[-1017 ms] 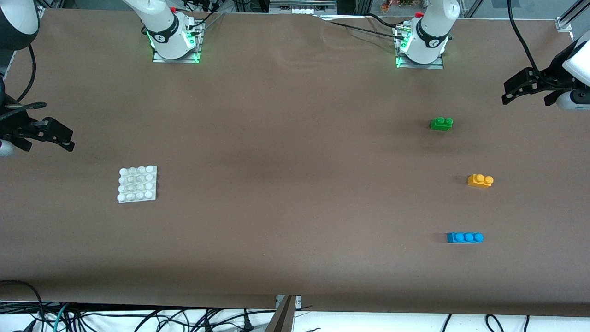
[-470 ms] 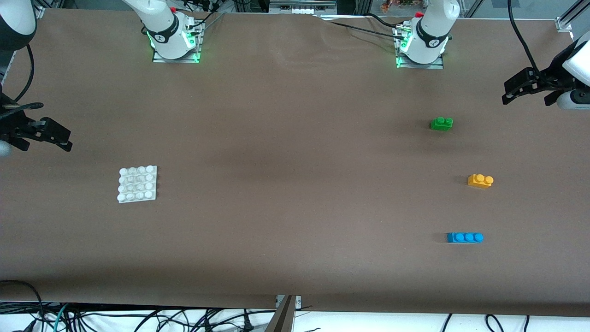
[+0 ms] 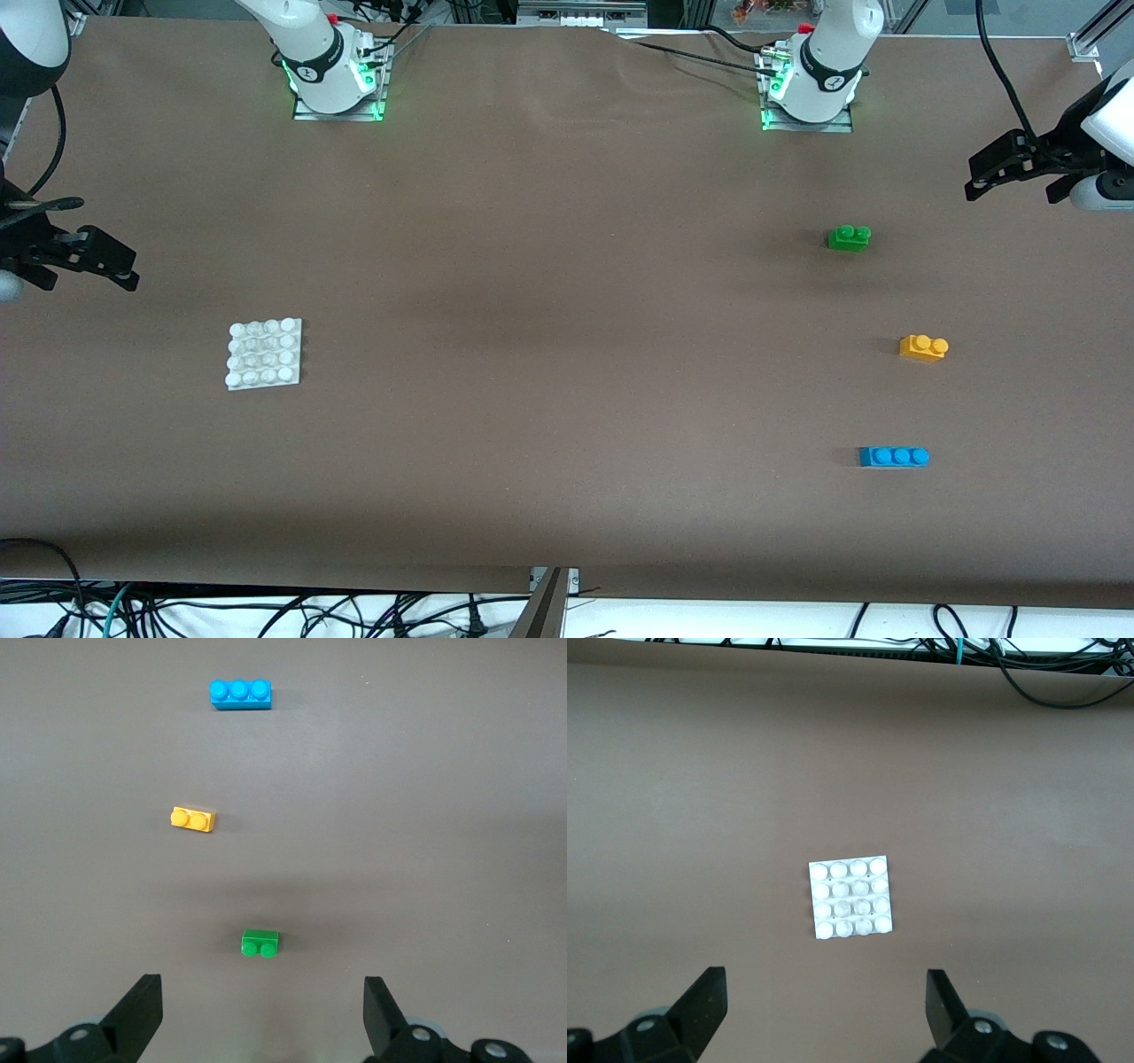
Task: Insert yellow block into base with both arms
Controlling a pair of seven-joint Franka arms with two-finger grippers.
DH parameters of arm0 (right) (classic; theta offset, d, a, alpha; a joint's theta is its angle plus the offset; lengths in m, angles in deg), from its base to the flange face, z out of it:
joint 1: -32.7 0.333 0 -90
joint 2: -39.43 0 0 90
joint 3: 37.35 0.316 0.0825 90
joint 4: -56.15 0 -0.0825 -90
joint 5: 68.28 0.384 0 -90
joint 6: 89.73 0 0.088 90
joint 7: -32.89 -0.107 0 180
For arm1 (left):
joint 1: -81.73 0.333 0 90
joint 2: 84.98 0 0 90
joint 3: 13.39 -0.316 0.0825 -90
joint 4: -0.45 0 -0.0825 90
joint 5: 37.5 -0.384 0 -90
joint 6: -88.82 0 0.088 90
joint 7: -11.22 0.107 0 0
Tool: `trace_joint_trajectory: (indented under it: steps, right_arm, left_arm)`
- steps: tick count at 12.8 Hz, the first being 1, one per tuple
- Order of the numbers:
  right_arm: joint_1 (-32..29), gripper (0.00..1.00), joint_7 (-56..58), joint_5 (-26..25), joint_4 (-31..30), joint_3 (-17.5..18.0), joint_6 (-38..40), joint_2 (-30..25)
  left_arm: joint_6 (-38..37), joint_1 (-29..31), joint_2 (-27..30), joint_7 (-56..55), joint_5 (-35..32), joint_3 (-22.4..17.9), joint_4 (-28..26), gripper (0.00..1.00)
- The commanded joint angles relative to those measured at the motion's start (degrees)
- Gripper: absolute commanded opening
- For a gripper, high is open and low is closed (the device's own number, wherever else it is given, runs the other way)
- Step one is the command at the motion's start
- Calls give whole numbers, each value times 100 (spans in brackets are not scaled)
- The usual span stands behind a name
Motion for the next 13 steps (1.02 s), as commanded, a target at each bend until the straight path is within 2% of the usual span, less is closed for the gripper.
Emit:
trace_joint_trajectory:
  steps: [1, 6, 8, 13]
  right_arm:
    - [-47, 99, -53, -21, -26, 64, 12, -21]
    - [-47, 99, -53, -21, -26, 64, 4, -21]
    - [-47, 99, -53, -21, -26, 64, 3, -21]
    - [-56, 99, -53, -21, -26, 64, 3, -21]
  left_arm:
    - [-128, -6, -4, 25, 10, -10, 130, 100]
    - [-128, -6, -4, 16, 71, 7, 130, 100]
    - [-128, -6, -4, 16, 2, 217, 130, 100]
    - [-128, -6, 66, 25, 1, 262, 130, 100]
